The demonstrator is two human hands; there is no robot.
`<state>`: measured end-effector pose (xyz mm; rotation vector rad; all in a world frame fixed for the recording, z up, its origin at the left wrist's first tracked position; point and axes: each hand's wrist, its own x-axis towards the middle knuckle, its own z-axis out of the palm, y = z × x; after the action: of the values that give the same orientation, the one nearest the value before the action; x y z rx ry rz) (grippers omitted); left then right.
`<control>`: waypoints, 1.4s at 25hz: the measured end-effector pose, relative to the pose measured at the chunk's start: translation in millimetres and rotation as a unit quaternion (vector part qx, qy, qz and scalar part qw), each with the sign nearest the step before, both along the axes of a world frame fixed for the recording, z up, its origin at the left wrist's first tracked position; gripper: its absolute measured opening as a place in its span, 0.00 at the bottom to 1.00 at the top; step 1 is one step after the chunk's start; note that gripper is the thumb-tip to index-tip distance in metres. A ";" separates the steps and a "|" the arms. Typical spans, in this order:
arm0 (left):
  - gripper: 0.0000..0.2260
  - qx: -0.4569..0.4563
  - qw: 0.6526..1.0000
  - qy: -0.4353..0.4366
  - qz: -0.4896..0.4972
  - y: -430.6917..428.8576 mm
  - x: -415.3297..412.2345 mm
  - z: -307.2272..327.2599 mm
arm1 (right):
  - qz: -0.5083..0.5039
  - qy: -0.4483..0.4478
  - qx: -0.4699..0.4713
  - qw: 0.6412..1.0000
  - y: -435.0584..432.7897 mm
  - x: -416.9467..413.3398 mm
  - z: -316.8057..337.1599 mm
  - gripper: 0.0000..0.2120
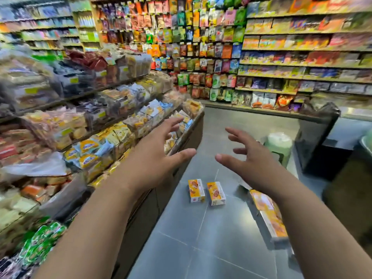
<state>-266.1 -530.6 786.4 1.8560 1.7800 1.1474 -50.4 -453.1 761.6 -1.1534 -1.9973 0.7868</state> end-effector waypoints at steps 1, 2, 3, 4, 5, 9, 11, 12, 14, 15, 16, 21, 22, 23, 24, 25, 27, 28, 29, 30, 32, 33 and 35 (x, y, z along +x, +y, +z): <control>0.34 0.000 1.000 0.000 -0.014 11.5 -3.0 -2.6 | -0.016 0.003 -0.007 1.000 5.2 0.1 -3.6 0.33; 0.34 -0.001 1.000 -0.003 -0.027 22.3 -5.1 -5.6 | -0.027 0.002 -0.014 1.000 10.3 1.2 -7.3 0.33; 0.34 -0.006 0.999 -0.009 -0.042 35.3 -6.5 -9.7 | -0.040 0.003 -0.023 0.999 17.4 2.7 -11.7 0.33; 0.35 -0.012 0.998 -0.015 -0.055 49.1 -7.3 -13.7 | -0.052 0.005 -0.029 0.998 26.2 4.6 -15.8 0.33; 0.36 -0.019 0.998 -0.017 -0.065 63.3 -7.1 -18.0 | -0.062 0.007 -0.034 0.997 37.1 6.5 -19.9 0.33; 0.38 -0.040 0.996 -0.002 -0.077 132.6 -0.6 -35.4 | -0.094 -0.007 -0.047 0.994 97.1 14.3 -36.3 0.33; 0.38 -0.044 0.996 0.007 -0.076 168.8 3.3 -42.6 | -0.093 -0.010 -0.046 0.995 133.0 18.5 -42.4 0.33; 0.38 -0.047 0.996 0.010 -0.074 190.2 6.8 -47.2 | -0.092 -0.010 -0.047 0.995 154.7 21.6 -46.2 0.33; 0.38 -0.051 0.996 0.018 -0.070 234.5 14.5 -53.4 | -0.090 -0.016 -0.048 0.995 199.1 29.1 -49.8 0.34; 0.39 -0.054 0.996 0.021 -0.068 256.4 18.6 -54.6 | -0.087 -0.020 -0.049 0.995 221.4 33.5 -50.6 0.34; 0.39 -0.059 0.996 0.021 -0.063 276.8 22.5 -55.8 | -0.083 -0.025 -0.051 0.995 243.4 38.3 -51.4 0.34; 0.36 -0.066 0.997 0.014 -0.039 353.0 31.4 -67.9 | -0.067 -0.035 -0.049 0.996 337.1 51.5 -54.9 0.34; 0.35 -0.069 0.997 0.016 -0.035 365.8 31.1 -71.1 | -0.063 -0.042 -0.050 0.996 352.3 50.4 -57.1 0.35; 0.35 -0.071 0.997 0.017 -0.031 378.5 30.1 -73.9 | -0.057 -0.047 -0.051 0.996 365.9 48.9 -59.5 0.35; 0.34 -0.072 0.997 0.019 -0.027 391.7 28.9 -76.2 | -0.054 -0.050 -0.053 0.996 378.6 47.7 -62.2 0.35; 0.34 -0.072 0.997 0.019 -0.025 405.8 27.4 -78.5 | -0.052 -0.053 -0.055 0.996 390.6 46.4 -64.9 0.35; 0.34 -0.069 0.997 0.023 -0.026 432.6 23.6 -83.1 | -0.050 -0.057 -0.055 0.996 413.6 43.1 -70.5 0.35; 0.34 -0.071 0.997 0.028 -0.030 448.8 21.4 -87.0 | -0.051 -0.058 -0.058 0.995 427.2 40.7 -73.7 0.36; 0.34 -0.073 0.996 0.032 -0.035 465.4 19.0 -91.5 | -0.054 -0.060 -0.062 0.995 440.5 37.5 -77.1 0.36; 0.34 -0.077 0.996 0.033 -0.041 482.5 15.8 -96.3 | -0.058 -0.063 -0.064 0.994 453.9 33.1 -81.2 0.36; 0.34 -0.087 0.994 0.041 -0.049 518.4 6.3 -107.5 | -0.064 -0.073 -0.069 0.993 482.9 21.0 -90.9 0.36; 0.34 -0.095 0.993 0.049 -0.049 536.8 -0.8 -113.9 | -0.066 -0.078 -0.072 0.992 498.5 13.1 -96.1 0.37; 0.34 -0.107 0.991 0.055 -0.051 573.7 -18.2 -128.2 | -0.071 -0.086 -0.076 0.991 529.9 -6.2 -107.2 0.37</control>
<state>-284.3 43.2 658.2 1.8879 1.7667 0.7973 -56.6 76.8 654.4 -1.4790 -1.9948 0.7998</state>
